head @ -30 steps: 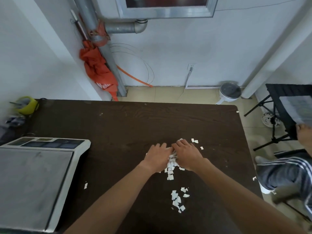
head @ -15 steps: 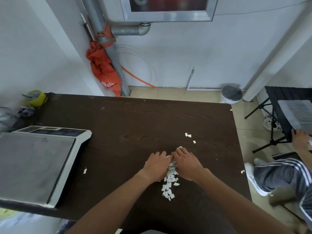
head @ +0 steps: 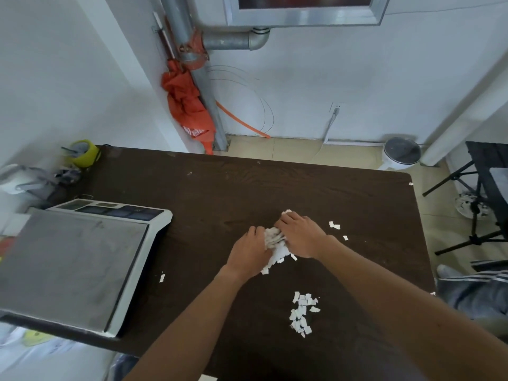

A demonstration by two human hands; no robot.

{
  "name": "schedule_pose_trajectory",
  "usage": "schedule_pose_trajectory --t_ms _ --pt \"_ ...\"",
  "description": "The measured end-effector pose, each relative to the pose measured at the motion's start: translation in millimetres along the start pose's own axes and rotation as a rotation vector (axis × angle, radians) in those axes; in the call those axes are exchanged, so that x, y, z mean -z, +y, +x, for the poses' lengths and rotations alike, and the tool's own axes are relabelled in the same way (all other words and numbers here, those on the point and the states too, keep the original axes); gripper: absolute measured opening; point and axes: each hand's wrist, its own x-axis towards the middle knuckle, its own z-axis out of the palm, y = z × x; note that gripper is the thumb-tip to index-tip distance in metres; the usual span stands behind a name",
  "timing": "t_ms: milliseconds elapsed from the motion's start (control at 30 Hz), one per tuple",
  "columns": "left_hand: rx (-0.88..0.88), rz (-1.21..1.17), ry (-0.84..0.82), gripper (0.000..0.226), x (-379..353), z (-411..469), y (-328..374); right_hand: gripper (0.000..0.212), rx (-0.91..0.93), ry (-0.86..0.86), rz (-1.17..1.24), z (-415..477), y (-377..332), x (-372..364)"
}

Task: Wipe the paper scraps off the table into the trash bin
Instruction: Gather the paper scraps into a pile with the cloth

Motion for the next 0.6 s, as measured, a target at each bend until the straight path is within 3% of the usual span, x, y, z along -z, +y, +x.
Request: schedule_pose_trajectory --t_ms 200,600 --pt "0.143 0.074 0.008 0.055 0.9 8.2 -41.3 0.056 0.049 -0.024 -0.011 51.1 -13.4 7.9" --pt "0.156 0.114 0.034 0.051 2.9 79.9 -45.9 0.06 -0.046 0.029 0.017 97.7 24.0 15.8"
